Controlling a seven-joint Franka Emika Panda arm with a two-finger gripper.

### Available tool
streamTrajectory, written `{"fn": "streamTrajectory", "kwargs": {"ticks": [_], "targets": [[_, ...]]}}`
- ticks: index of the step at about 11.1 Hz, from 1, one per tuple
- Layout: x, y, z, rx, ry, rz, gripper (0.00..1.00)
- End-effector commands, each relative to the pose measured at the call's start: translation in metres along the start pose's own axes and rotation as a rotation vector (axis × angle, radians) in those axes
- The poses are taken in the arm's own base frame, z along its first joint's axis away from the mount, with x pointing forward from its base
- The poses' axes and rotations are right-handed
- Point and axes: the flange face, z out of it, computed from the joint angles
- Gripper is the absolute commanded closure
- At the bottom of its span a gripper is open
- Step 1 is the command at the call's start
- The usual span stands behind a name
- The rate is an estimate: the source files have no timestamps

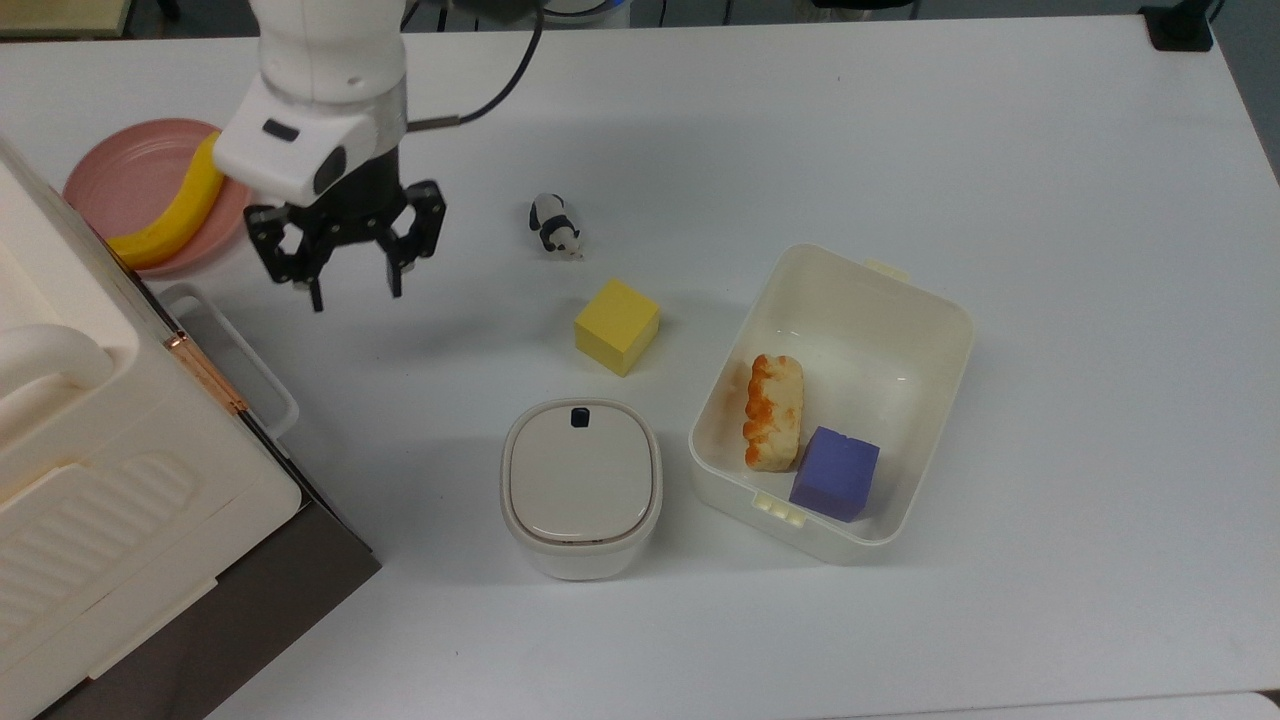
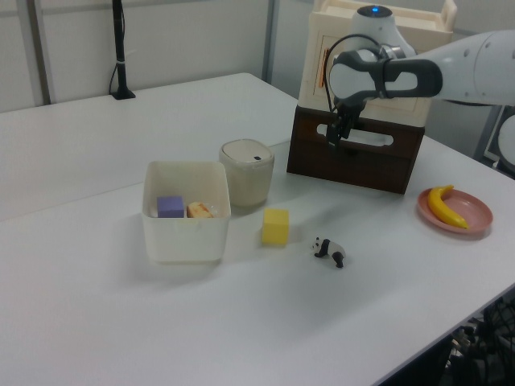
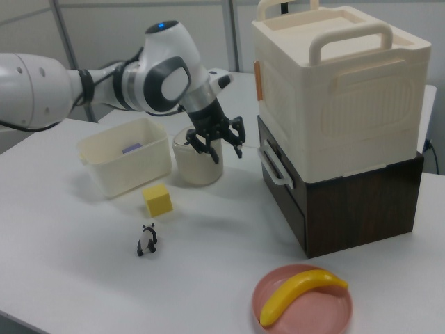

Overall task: Slide open the drawer
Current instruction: 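Move the gripper toward the dark wooden drawer's front handle, then lower the gripper and hook it onto the drawer handle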

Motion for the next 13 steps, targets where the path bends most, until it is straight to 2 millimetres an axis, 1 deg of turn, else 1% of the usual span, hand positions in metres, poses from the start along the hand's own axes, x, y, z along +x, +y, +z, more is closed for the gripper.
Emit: {"fn": "streamTrajectory", "kwargs": {"ticks": [1,2,3,4,5,6,8,10,12,13], "targets": [[0.001,0.025,0.031,-0.055,0.027,0.012,0.36],[0.000,0.029,0.040,-0.059,0.023,0.018,0.36],[-0.003,0.039,0.043,-0.078,0.043,0.033,0.36],[-0.002,0.040,0.047,-0.087,0.054,0.033,0.36],[-0.004,0.041,0.056,-0.086,0.046,0.034,0.36],[-0.009,0.048,0.057,-0.093,0.039,0.044,0.36],[-0.002,0.058,0.038,-0.112,0.074,0.056,0.36],[-0.001,0.058,0.032,-0.116,0.084,0.060,0.36],[0.001,0.063,0.011,-0.126,0.111,0.070,0.36],[0.001,0.064,0.009,-0.131,0.114,0.069,0.36]]}}
